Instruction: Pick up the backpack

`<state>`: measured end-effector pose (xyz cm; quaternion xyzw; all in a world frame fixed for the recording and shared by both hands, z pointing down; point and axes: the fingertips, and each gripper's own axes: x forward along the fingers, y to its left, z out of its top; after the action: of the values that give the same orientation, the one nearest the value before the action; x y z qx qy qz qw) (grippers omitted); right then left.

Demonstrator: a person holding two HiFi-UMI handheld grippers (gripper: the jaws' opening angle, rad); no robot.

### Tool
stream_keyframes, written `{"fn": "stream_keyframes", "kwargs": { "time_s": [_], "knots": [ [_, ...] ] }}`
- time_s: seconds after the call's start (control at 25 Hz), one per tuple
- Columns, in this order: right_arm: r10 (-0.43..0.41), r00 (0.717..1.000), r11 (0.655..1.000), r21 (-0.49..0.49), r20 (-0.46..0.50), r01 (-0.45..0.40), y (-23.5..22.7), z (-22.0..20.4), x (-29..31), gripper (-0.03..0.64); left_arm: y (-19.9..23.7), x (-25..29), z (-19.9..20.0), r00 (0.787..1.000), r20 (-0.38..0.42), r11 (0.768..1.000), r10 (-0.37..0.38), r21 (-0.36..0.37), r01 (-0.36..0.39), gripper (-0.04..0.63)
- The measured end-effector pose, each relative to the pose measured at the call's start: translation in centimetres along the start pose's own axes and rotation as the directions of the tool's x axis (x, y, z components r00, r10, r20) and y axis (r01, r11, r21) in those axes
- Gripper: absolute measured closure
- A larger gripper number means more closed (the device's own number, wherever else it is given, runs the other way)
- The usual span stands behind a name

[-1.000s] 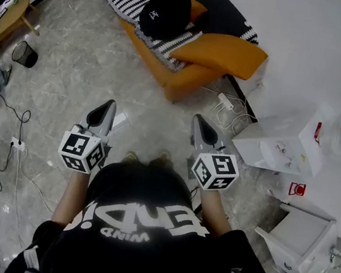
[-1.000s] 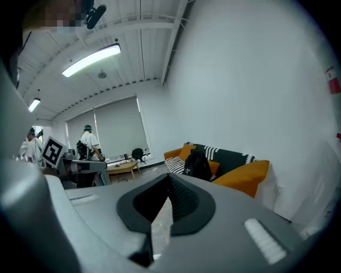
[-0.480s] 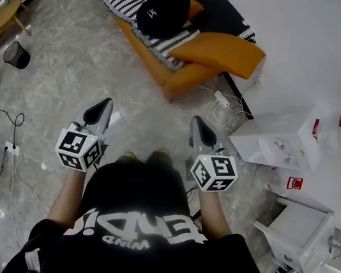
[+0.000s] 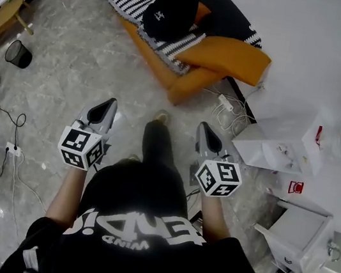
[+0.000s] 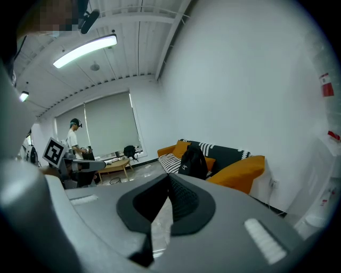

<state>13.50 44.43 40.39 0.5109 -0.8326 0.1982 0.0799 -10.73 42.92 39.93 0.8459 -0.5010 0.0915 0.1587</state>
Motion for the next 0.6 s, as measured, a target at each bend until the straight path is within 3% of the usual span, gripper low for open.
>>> {"fn": "stream_keyframes", "kwargs": {
  "time_s": [0.6],
  "knots": [
    [0.008, 1.000, 0.999, -0.031, 0.017, -0.008, -4.2, 5.1, 9.6, 0.617, 5.6, 7.7, 3.4, 1.000, 0.004, 1.000, 0.016, 0.001, -0.016, 0.595]
  ]
}}
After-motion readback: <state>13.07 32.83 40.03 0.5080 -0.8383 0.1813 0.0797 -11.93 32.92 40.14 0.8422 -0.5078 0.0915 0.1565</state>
